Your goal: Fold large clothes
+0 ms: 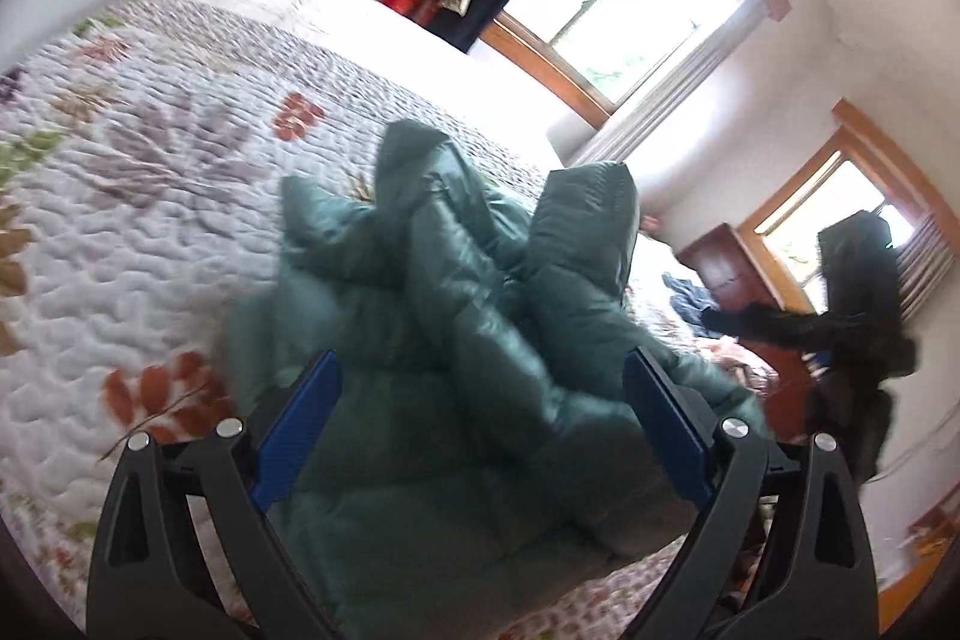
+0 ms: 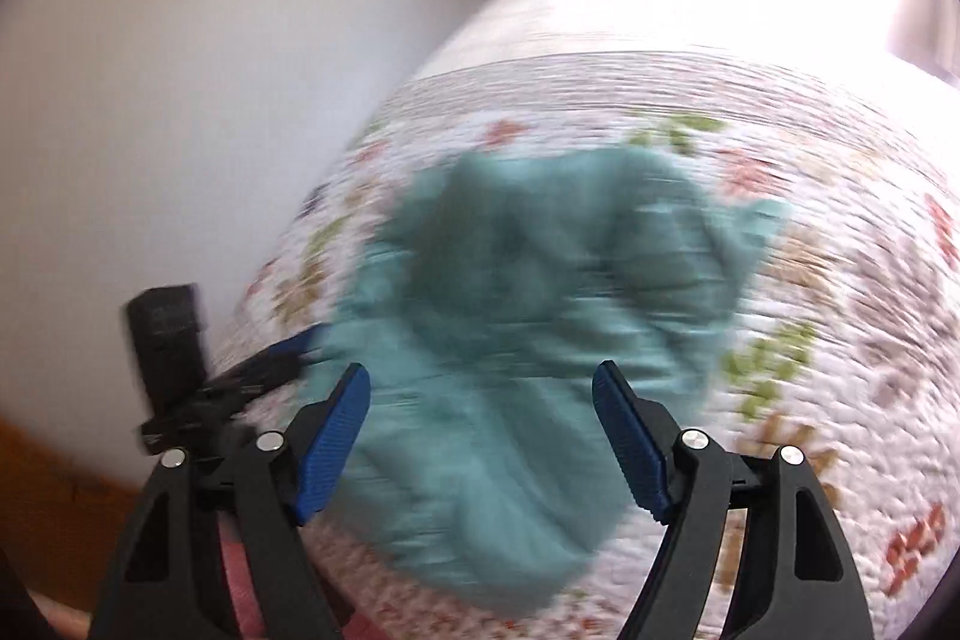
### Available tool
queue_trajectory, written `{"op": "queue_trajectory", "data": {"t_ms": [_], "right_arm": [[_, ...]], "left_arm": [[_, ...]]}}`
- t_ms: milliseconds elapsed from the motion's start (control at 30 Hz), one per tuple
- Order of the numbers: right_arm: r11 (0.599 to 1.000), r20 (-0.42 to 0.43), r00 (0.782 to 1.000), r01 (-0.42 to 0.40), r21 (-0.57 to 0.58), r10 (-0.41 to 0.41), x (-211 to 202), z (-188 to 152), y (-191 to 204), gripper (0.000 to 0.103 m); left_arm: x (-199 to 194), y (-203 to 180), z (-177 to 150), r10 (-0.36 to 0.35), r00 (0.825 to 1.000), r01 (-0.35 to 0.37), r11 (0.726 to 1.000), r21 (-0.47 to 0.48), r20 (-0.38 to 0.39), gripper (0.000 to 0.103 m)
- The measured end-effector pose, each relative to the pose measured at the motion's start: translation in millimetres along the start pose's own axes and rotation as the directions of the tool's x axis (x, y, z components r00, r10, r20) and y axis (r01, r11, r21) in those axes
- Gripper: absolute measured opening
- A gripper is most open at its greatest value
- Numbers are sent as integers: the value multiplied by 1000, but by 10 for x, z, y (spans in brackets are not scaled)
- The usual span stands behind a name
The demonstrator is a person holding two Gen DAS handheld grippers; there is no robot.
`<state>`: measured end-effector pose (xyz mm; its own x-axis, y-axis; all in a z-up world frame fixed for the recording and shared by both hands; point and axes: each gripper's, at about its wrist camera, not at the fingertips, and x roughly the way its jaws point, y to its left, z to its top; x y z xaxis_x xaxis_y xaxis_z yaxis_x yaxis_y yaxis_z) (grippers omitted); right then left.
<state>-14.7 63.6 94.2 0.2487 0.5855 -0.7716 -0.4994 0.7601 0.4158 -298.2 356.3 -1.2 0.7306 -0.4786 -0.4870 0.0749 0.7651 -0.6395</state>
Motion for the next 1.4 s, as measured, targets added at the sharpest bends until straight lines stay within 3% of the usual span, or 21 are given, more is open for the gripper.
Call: {"op": "queue_trajectory", "data": {"t_ms": [67, 233, 400, 667, 933, 1067, 1133, 1167, 1200, 1400], "right_arm": [[997, -4, 1000, 28, 77, -28, 72, 10, -310, 77], [958, -66, 998, 16, 285, 3, 428, -45, -1175, 71], [939, -98, 993, -22, 343, 59, 688, -94, -1492, 70], [969, -76, 984, -144, 201, 162, 699, 32, -936, 70], [994, -100, 990, -95, 53, 100, 840, 126, -347, 72], [997, -103, 992, -72, 5, 72, 952, 128, -205, 73], [998, -99, 993, -59, -15, 57, 956, 127, -143, 74], [998, -97, 994, -54, -24, 52, 951, 124, -123, 74], [998, -96, 994, -50, -29, 47, 958, 125, -121, 74], [994, -88, 991, -105, -11, 104, 694, 26, -112, 74]], "left_arm": [[95, 29, 76, -21, 1000, 21, 1000, -22, -8, 94], [250, 144, 175, -110, 994, 107, 990, -94, -27, 94], [361, 240, 214, -189, 981, 182, 974, -137, -41, 94], [503, -1, 307, -196, 975, 196, 981, -9, -101, 94], [610, -188, 422, -124, 975, 146, 983, 110, -182, 95], [721, -168, 482, -67, 974, 93, 989, 114, -219, 95], [763, -149, 497, -44, 973, 71, 991, 114, -228, 90], [772, -150, 498, -40, 973, 70, 990, 123, -228, 69], [784, -154, 499, -32, 972, 64, 989, 132, -234, 59], [536, -116, 479, -124, 974, 153, 977, 146, -190, 32]]}}
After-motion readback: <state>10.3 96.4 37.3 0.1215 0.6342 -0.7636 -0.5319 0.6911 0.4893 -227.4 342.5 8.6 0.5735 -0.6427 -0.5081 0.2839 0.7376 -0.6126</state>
